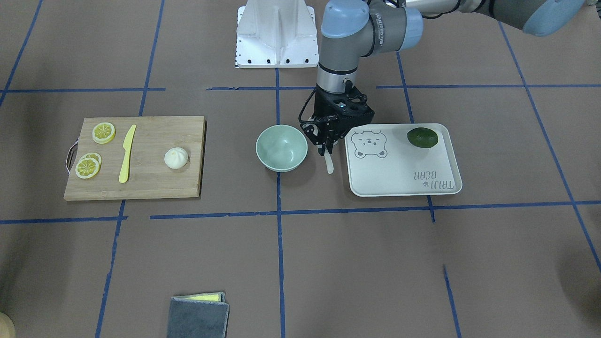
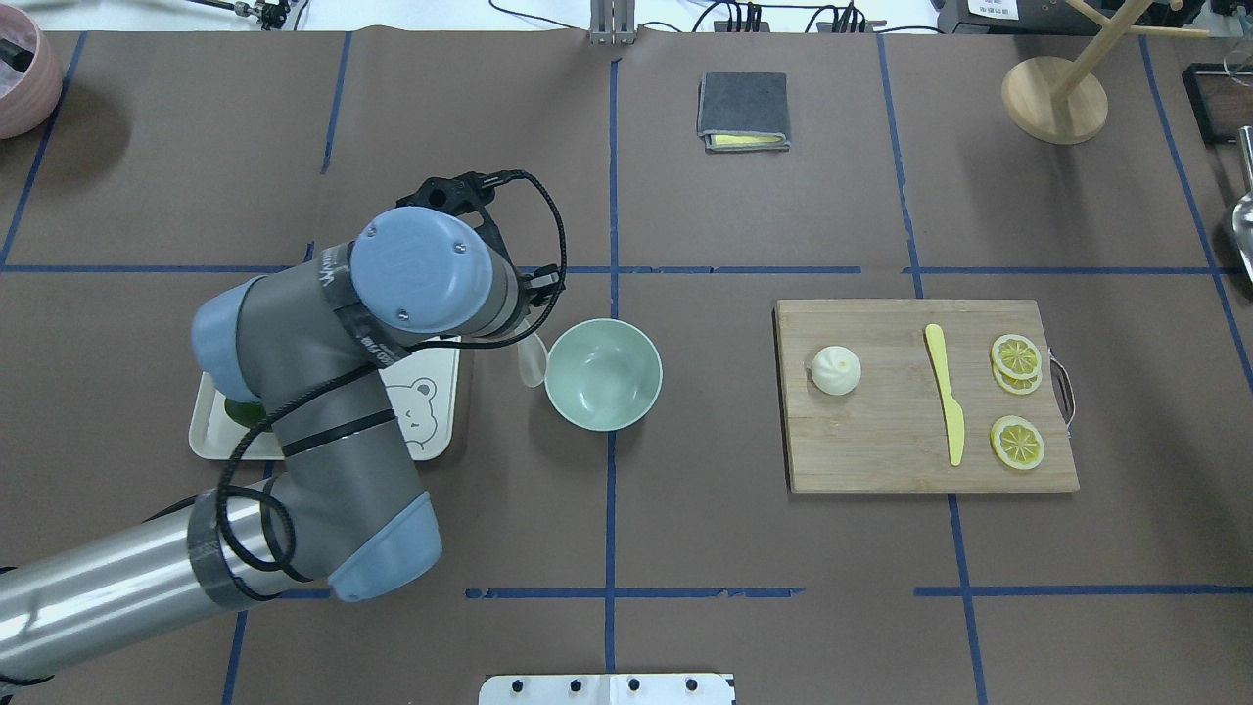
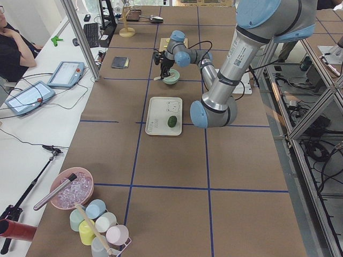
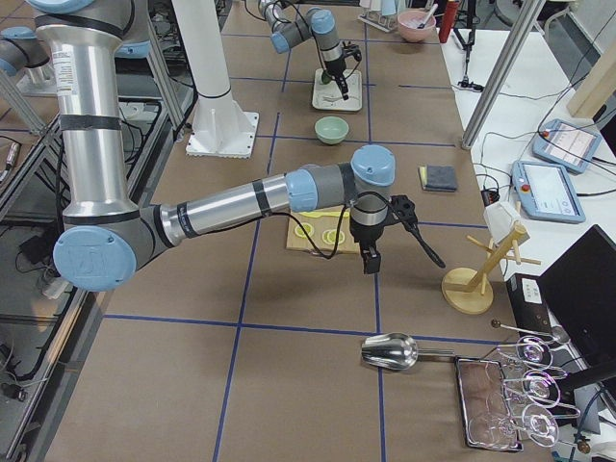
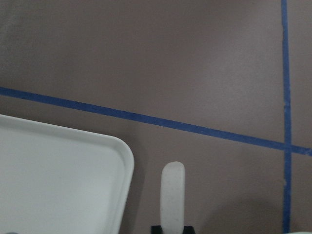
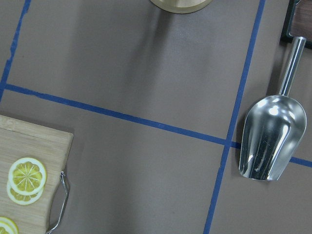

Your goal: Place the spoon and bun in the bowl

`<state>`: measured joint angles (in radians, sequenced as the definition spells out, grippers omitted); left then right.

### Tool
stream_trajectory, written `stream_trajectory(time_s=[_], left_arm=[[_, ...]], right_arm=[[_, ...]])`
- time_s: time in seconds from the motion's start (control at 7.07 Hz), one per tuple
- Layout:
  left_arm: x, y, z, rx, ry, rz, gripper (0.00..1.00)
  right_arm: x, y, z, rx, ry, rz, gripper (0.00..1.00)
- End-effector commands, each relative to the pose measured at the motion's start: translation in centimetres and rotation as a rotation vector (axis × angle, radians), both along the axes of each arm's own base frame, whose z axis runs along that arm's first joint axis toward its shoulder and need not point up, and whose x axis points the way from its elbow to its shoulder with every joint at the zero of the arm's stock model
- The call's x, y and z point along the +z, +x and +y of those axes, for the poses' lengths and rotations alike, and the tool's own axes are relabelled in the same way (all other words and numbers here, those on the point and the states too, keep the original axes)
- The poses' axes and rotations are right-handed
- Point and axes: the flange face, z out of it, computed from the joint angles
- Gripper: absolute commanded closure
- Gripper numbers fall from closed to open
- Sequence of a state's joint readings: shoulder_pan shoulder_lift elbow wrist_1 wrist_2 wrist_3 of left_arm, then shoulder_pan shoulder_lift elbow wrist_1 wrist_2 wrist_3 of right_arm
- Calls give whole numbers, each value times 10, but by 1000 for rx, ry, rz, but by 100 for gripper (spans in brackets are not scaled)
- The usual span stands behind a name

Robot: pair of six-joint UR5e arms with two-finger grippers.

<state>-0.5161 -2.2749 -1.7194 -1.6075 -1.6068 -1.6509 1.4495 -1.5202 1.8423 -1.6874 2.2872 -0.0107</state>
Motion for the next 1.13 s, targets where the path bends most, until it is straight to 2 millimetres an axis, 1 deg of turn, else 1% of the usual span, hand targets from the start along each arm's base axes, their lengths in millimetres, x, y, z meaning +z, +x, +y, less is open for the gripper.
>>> stream_trajectory(time_s=[0.0, 0.14, 0.28, 0.42, 0.57, 0.71, 0.85, 0.99], left_arm=[[-23, 61, 20, -93, -99, 27, 100], [-18, 73, 20, -105, -108, 9, 100], [-14, 71, 20, -97, -97, -2, 91], [-14, 69, 21, -52, -49, -24, 30], [-9, 65, 22, -21, -19, -40, 0], [-5, 53, 27, 14, 23, -48, 0], [6, 26, 38, 100, 125, -77, 0], [12, -14, 44, 217, 287, -126, 0]], right_arm=[[1, 0, 0, 0, -2, 0, 0], [1, 0, 0, 0, -2, 0, 0], [1, 0, 0, 0, -2, 0, 0], [1, 0, 0, 0, -2, 0, 0], [0, 0, 0, 0, 0, 0, 0], [0, 0, 0, 0, 0, 0, 0], [-4, 0, 1, 0, 7, -2, 0], [-9, -3, 1, -8, 10, -30, 0]])
